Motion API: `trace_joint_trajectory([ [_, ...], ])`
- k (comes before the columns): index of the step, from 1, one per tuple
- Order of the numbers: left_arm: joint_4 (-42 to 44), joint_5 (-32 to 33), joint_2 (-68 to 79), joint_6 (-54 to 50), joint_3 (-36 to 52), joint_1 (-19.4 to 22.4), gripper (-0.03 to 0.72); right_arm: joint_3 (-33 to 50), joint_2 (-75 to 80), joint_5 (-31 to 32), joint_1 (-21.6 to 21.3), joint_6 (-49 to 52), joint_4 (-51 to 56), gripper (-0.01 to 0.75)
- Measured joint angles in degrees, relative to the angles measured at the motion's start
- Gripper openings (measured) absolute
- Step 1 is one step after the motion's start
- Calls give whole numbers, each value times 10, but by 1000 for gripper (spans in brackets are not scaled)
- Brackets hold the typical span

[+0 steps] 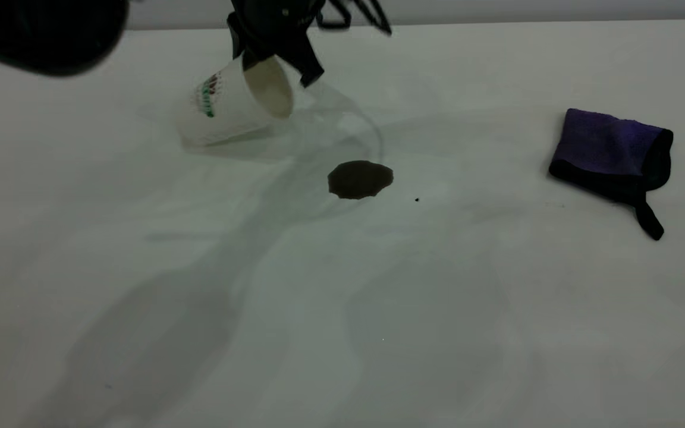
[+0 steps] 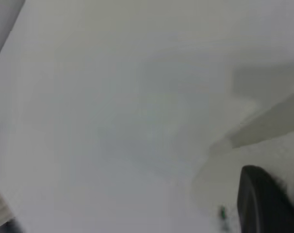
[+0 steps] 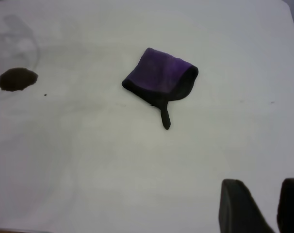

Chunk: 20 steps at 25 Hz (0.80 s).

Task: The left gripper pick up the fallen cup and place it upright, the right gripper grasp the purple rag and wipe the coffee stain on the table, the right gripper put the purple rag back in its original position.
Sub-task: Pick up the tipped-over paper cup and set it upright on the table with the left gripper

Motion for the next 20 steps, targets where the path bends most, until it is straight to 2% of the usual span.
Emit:
trace_joint_trajectory([
  [6,-119,0,-110,38,0,18,22,0,0,0,0,0,0,238],
  [14,-343,0,-159,154,0,125,22,0,0,0,0,0,0,238],
  [16,-366,0,-160,163,3,144,22,0,0,0,0,0,0,238],
  [20,-369,0,-175,164,20,153,22,0,0,0,0,0,0,238],
])
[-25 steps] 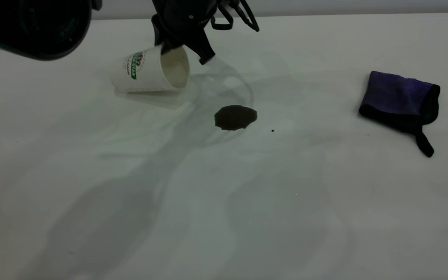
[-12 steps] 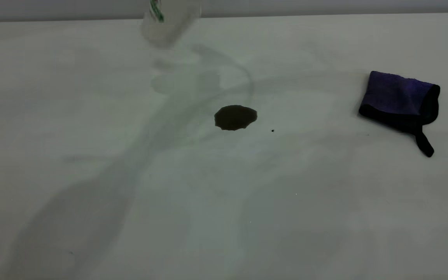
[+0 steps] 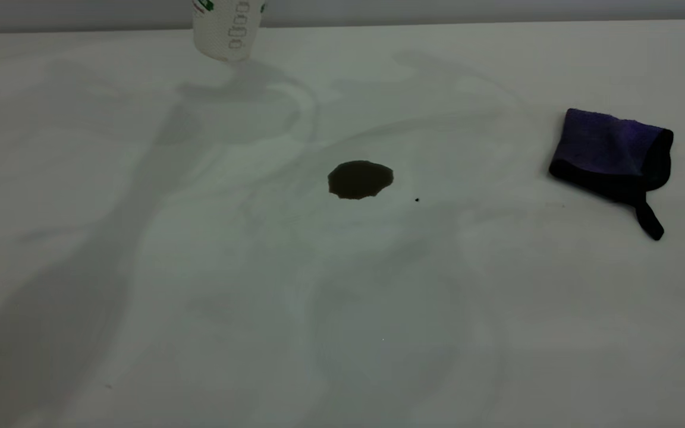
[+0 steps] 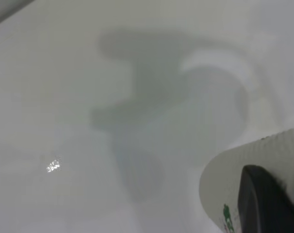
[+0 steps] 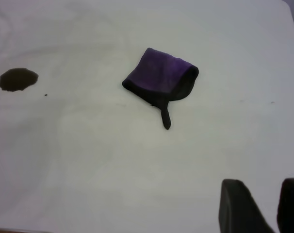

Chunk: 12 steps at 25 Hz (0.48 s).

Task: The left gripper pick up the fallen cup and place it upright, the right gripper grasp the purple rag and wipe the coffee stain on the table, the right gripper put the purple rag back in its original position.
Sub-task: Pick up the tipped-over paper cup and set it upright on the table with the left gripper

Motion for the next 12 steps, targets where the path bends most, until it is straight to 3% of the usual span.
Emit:
trace_joint_trajectory([
  [12,-26,-17,-16,49,141,0,22,0,0,0,0,0,0,238],
])
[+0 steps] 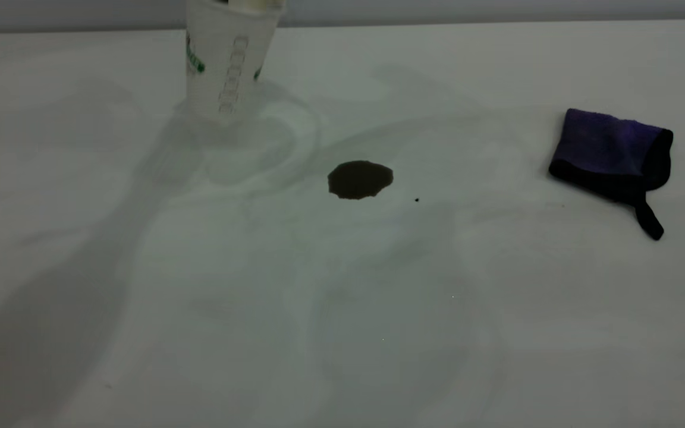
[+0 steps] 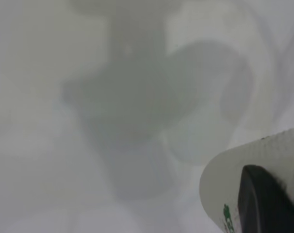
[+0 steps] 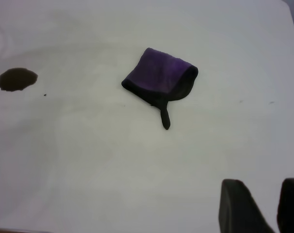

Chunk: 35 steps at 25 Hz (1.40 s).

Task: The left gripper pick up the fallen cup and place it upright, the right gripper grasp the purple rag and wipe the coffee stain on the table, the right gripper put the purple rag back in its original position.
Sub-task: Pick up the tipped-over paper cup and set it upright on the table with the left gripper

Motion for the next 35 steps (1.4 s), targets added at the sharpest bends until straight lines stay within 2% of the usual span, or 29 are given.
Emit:
trace_joint_trajectory([
  [8,-35,-194,-2,63,125,0,22,0,0,0,0,0,0,238],
  [13,-60,-291,1,90,147,0,22,0,0,0,0,0,0,238],
  [16,-87,-315,6,99,147,0,22,0,0,0,0,0,0,238],
  [26,-124,-331,18,105,147,0,40,0,0,0,0,0,0,238],
  [30,-125,-323,18,104,147,0,110,0,0,0,0,0,0,238],
  [35,-124,-310,18,104,147,0,331,0,0,0,0,0,0,238],
])
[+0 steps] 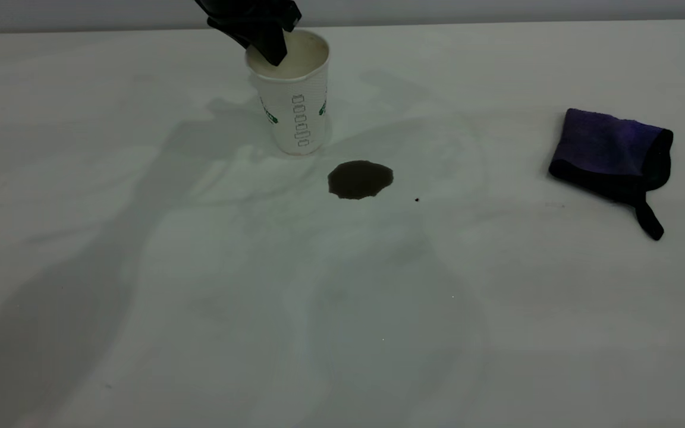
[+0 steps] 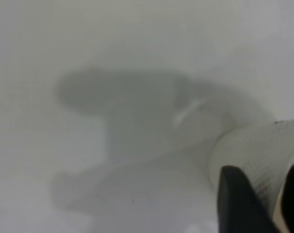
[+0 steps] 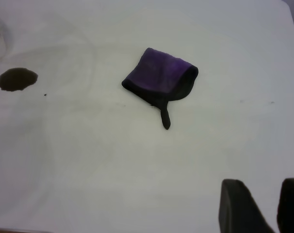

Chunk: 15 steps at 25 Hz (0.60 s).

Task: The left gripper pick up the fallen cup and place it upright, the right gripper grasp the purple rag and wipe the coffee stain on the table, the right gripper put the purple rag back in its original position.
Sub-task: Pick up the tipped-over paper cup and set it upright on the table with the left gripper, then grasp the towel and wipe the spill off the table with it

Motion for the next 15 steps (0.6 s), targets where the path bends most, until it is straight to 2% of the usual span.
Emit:
trace_joint_trajectory([
  [5,45,32,-32,-2,0,0,594,0,0,0,0,0,0,238],
  [7,69,63,-67,-9,-1,0,662,0,0,0,0,0,0,238],
  [9,96,104,-106,-21,-5,0,695,0,0,0,0,0,0,238],
  [15,185,270,-232,-86,-6,0,694,0,0,0,0,0,0,238],
])
